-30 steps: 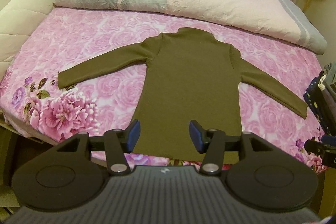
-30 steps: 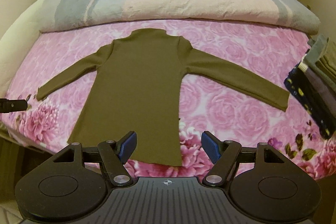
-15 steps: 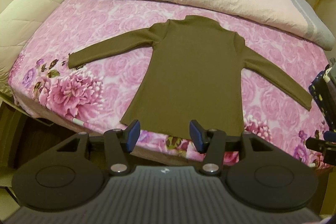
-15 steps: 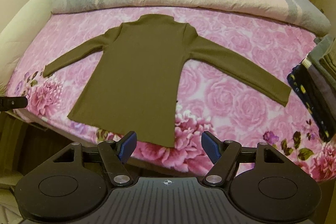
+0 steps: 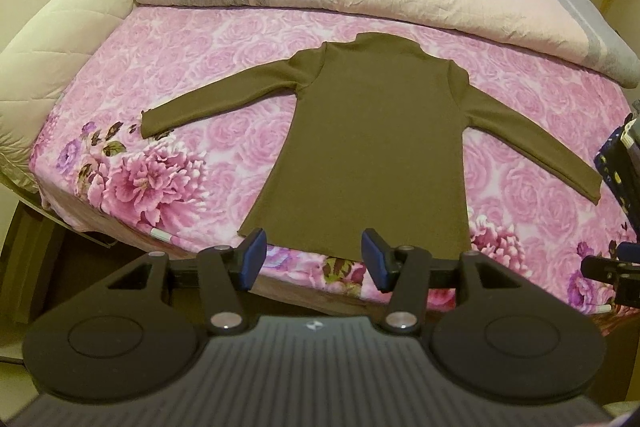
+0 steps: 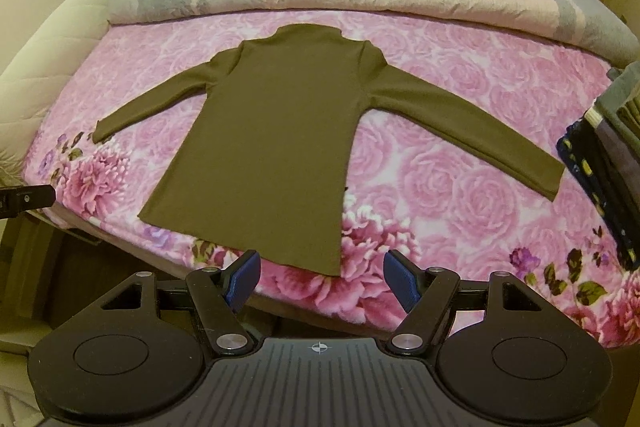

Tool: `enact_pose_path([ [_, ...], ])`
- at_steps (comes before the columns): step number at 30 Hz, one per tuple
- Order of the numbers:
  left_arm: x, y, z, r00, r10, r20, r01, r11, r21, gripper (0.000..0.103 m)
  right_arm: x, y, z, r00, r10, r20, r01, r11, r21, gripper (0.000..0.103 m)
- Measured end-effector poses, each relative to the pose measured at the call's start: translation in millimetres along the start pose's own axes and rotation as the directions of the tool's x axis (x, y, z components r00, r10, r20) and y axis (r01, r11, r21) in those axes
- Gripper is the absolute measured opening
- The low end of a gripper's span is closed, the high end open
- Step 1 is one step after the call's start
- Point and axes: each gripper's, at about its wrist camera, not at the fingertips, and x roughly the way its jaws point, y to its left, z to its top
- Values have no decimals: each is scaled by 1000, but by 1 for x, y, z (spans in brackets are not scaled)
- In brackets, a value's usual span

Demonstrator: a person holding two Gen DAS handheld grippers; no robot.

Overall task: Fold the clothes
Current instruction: 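Open both tools and raise them above the flattened shirt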

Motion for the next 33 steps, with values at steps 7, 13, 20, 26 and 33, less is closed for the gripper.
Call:
enact_pose_path([
  [7, 1, -3, -5, 1000, -9, -5, 9, 1000, 3, 52, 0, -1, -4, 1000, 1, -12, -1, 1000, 5, 71],
  [13, 0, -5, -8, 1000, -26, -4, 26, 1000, 8, 52, -2, -1, -6, 1000, -6, -8, 6, 1000, 3, 71],
  [20, 4, -7, -8, 999, -49, -15, 50, 999, 13, 53, -2, -3, -8, 1000, -11, -7, 11, 1000, 0, 71],
  [26, 9, -7, -8, 997, -66, -30, 67, 998, 8, 53, 0, -4, -6, 1000, -11, -8, 11, 1000, 1, 71],
  [33, 21, 7, 5, 998, -64, -29, 64, 998, -16, 53, 8, 3, 8, 1000, -10, 1, 10, 1000, -8, 71],
])
